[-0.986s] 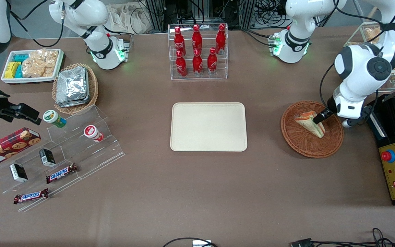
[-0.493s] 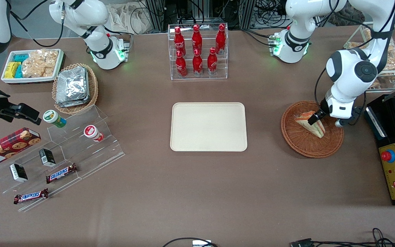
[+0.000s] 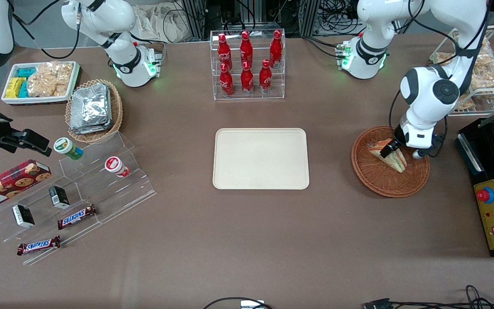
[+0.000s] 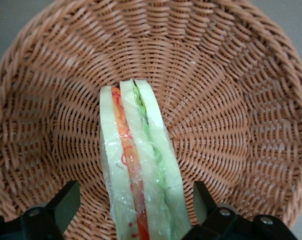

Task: Place sandwich from basket to tray
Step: 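Lower the open left gripper and close it on the wrapped sandwich, then lift the sandwich and carry it toward the cream tray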

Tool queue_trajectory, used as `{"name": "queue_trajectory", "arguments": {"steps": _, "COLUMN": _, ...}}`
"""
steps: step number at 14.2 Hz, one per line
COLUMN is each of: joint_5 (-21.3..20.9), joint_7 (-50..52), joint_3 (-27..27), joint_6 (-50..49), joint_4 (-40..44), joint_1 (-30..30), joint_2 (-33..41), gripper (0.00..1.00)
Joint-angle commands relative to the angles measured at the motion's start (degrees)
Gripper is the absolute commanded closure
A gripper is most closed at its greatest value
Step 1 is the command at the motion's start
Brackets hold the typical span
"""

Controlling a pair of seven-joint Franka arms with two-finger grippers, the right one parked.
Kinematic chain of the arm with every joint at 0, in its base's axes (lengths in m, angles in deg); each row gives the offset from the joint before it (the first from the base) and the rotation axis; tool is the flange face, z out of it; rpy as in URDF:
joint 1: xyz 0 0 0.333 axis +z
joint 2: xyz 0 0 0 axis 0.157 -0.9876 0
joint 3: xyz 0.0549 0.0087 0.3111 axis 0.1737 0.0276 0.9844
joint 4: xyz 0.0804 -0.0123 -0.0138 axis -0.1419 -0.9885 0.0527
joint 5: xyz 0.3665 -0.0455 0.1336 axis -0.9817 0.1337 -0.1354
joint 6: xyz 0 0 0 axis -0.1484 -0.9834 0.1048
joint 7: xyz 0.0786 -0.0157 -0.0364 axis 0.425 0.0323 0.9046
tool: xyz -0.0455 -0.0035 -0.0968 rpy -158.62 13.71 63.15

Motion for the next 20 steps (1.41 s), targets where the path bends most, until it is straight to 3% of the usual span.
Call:
{"name": "queue_trajectory", "arguments": {"steps": 1, "joint_5": -0.4, "joint_7": 1.3, "joint_3": 0.0, "joint_6": 3.0, "joint_4": -1.1, "joint_1": -0.2, "joint_2": -0.5, "gripper": 0.07}}
{"name": "queue_trajectory", "arguments": {"steps": 3, "joint_5": -0.4, "joint_7": 1.3, "joint_3": 0.0, "joint_6": 3.3, "joint_4": -1.2, "joint_1": -0.1, "joint_2": -0.9, "gripper": 0.56}}
{"name": "queue_trajectory", "arguments": {"steps": 5, "joint_5": -0.4, "joint_7": 1.3, "joint_3": 0.0, "joint_6": 3.3, "joint_4": -1.1, "joint_1": 0.0, "joint_2": -0.8, "gripper": 0.92}}
{"name": "queue_trajectory", "arguments": {"steps": 6, "joint_5": -0.4, "joint_7": 1.3, "joint_3": 0.0, "joint_6": 3.2, "joint_4": -1.1, "joint_1": 0.0, "joint_2": -0.7, "gripper": 1.0}}
{"name": "queue_trajectory", "arguments": {"steps": 12, "joint_5": -0.7, "joint_7": 0.2, "joint_3": -0.6, "joint_6": -7.0, "joint_4": 2.3, "joint_1": -0.6, "joint_2": 6.3, "gripper": 1.0}}
{"name": "queue_trajectory", "arguments": {"steps": 20, "joint_5": -1.0, "joint_7": -5.1, "joint_3": -10.3, "joint_6": -33.6, "joint_4": 22.1, "joint_1": -0.7, "joint_2": 8.2, "gripper": 1.0}}
